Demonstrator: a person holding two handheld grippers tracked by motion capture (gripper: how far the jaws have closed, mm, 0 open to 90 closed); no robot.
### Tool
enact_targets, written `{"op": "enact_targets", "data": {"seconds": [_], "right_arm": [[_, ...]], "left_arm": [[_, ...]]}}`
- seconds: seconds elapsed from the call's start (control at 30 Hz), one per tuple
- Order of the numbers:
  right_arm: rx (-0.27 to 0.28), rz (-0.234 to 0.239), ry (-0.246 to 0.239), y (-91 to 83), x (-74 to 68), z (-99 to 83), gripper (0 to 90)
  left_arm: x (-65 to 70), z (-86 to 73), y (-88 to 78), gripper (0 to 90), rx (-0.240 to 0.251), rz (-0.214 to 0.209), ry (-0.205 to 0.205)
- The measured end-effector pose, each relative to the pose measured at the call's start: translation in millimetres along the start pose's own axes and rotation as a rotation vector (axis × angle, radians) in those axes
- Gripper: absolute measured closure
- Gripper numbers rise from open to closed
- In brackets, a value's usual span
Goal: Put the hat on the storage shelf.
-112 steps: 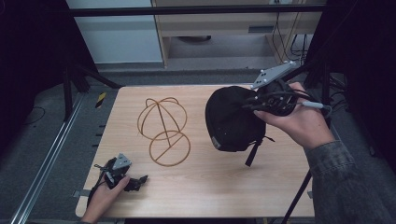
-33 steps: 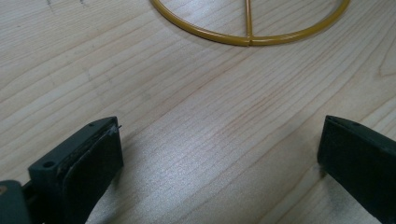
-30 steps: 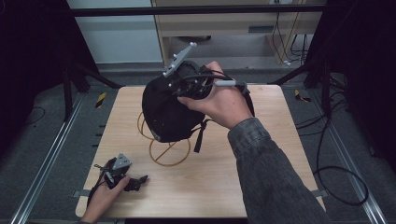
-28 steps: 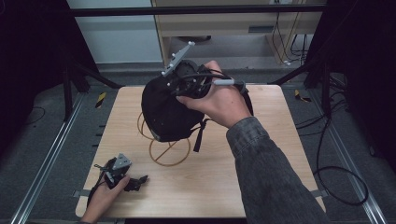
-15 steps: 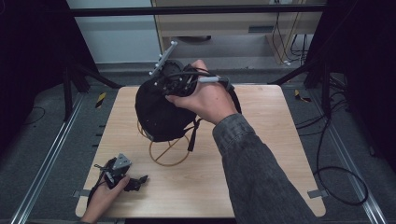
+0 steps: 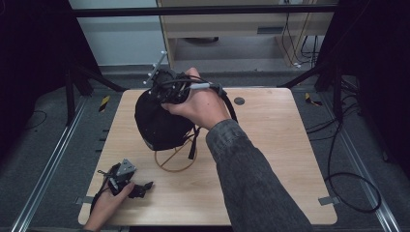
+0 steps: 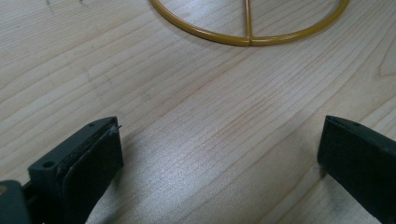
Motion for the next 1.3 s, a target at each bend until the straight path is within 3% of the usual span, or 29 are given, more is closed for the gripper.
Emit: {"op": "enact_targets", "data": {"seconds": [0.7, 1.1, 1.3], "right_arm": [[-0.029, 0.021, 0.024, 30.7, -7.0, -2.1, 72.9], [-0.024, 0.025, 0.034, 35.0, -9.2, 0.3, 71.4], [0.000, 0.031, 0.057, 29.3, -8.1, 2.1, 70.3]], "left_arm": [[-0.4, 0.0, -0.3, 0.0, -0.003, 0.002, 0.004], [-0.4, 0.0, -0.2, 0.0, -0.003, 0.002, 0.004], [-0.4, 0.0, -0.2, 0.0, -0.003, 0.002, 0.004]]}}
Point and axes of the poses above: each handheld gripper's, and its own axes: y roughly forward along the jaws, z roughly out of its top, x roughly to its right, the point moved 4 cm from there along y, roughly forward along the jaws, and after that the axes turned 14 degrees about -z, right-handed, at the moved point
